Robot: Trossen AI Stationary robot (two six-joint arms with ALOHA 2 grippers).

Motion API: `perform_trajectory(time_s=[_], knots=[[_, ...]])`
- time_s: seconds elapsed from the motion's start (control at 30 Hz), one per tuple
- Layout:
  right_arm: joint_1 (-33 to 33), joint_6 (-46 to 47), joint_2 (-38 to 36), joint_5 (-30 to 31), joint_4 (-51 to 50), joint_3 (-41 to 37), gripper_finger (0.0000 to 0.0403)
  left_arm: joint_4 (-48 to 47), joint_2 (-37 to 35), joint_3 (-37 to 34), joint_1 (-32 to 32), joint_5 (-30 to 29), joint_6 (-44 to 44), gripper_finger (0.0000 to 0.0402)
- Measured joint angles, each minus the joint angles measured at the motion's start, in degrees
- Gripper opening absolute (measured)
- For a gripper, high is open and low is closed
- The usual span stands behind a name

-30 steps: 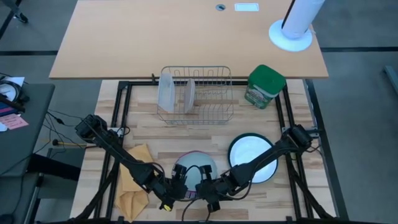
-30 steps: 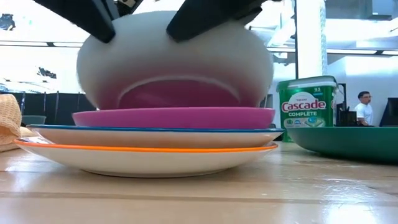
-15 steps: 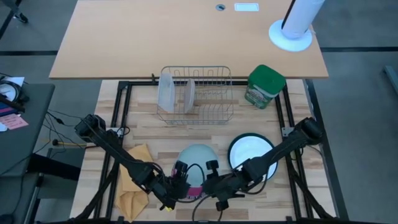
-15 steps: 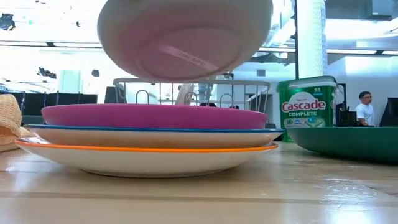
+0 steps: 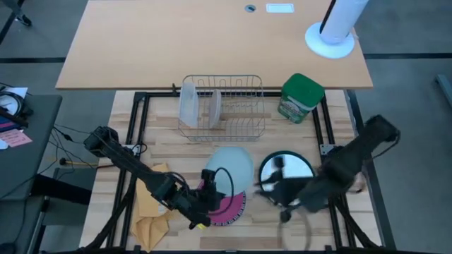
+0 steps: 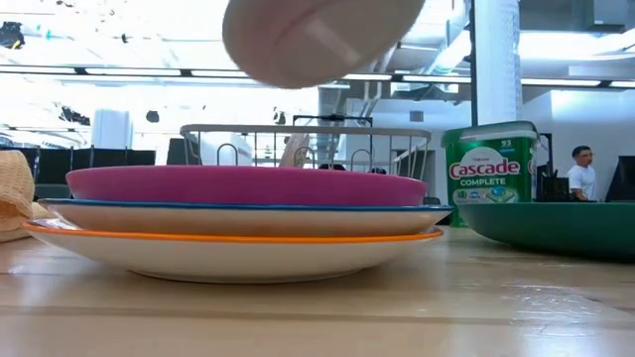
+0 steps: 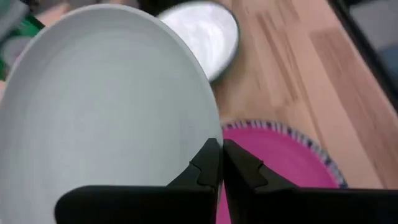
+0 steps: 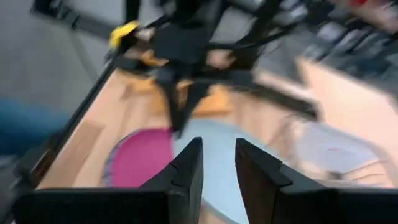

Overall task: Sort dishes
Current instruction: Put the light blue plate into the dish rack

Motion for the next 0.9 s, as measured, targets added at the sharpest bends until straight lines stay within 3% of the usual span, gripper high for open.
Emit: perform_trajectory(time_s=[0.23, 0.4, 0.6, 0.67, 0.83, 0.9], knots=[[1.8, -2.0, -9.8, 4.2, -0.9, -0.2, 0.0095, 0.1, -8.1, 1.4, 0.4, -11.9, 2.6, 0.0], [0.4, -0.7, -10.9, 4.2, -1.7, -4.7, 0.0095, 3.3, -14.1, 1.4, -0.7, -12.4, 7.2, 0.0], [-3.6, -1.4, -9.5, 4.2, -6.3, -9.6, 0.0095, 16.3, -18.1, 1.3, -1.4, -14.5, 16.7, 0.0], [-5.2, -1.4, -8.4, 4.2, -8.1, -10.0, 0.0095, 21.9, -19.2, 1.3, -0.6, -7.5, 20.5, 0.0], [-8.3, -1.2, -6.6, 4.2, -10.4, -10.0, 0.0095, 30.0, -22.6, 1.3, 1.7, 29.2, 20.5, 0.0], [-9.1, -1.2, -6.2, 4.1, -10.6, -10.0, 0.0095, 31.2, -23.5, 1.3, 2.0, 37.9, 21.0, 0.0]])
